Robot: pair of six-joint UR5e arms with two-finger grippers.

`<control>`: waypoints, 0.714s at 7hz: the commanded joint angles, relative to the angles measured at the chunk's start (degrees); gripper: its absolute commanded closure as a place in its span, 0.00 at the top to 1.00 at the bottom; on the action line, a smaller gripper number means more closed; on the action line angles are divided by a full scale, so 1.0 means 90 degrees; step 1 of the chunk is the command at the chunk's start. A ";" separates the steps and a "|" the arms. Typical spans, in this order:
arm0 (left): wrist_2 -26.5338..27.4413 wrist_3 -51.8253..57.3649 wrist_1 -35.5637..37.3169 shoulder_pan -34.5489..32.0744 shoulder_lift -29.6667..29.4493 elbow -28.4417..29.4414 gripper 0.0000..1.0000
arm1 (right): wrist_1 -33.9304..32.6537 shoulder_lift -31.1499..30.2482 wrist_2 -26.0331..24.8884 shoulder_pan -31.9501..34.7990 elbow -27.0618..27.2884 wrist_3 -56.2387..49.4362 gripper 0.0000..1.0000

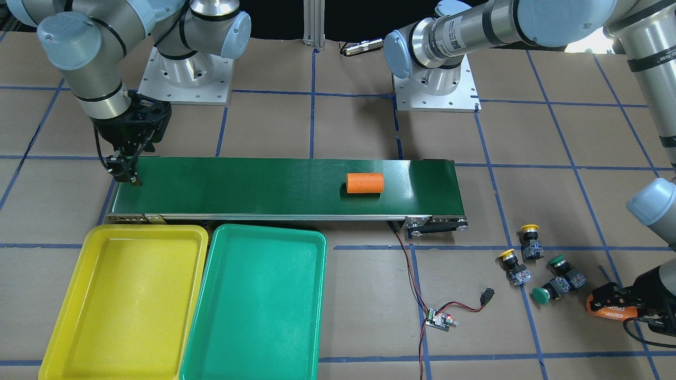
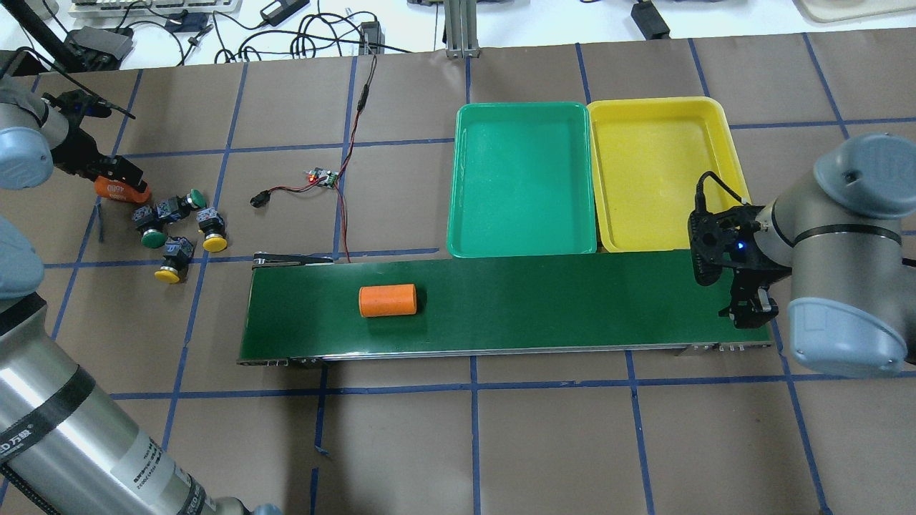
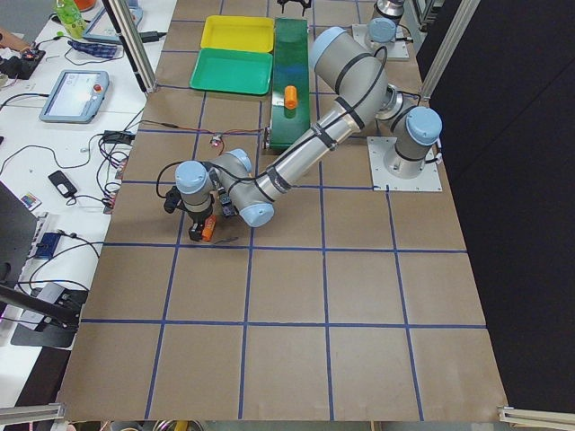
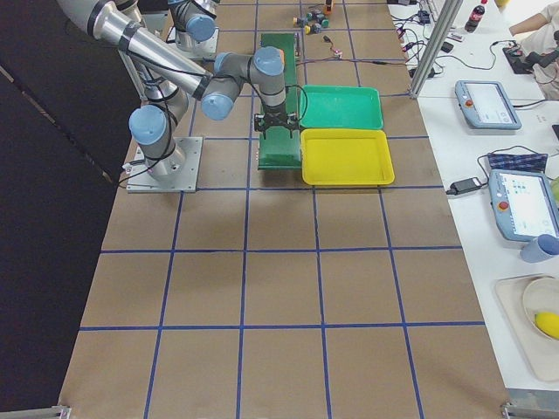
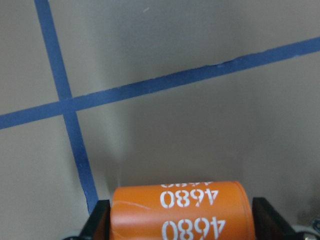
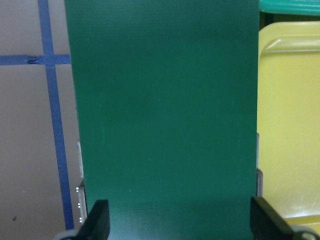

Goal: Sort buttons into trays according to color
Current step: 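Grasp another orange cylinder with left gripper while right gripper moves to conveyor end, then place the second orange cylinder on the conveyor with the left gripper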

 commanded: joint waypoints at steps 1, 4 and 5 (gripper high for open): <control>-0.0004 -0.0087 -0.0452 -0.0010 0.0244 0.0050 0.00 | 0.0000 0.0010 -0.0013 0.0419 -0.0011 0.0021 1.00; -0.0023 -0.1731 -0.2383 -0.0855 0.1569 -0.0094 0.00 | 0.0049 0.0049 0.0007 0.0430 0.0028 0.0070 1.00; -0.0023 -0.2685 -0.3056 -0.1304 0.2135 -0.0260 0.00 | 0.0049 0.0098 0.0017 0.0430 0.0028 0.0003 1.00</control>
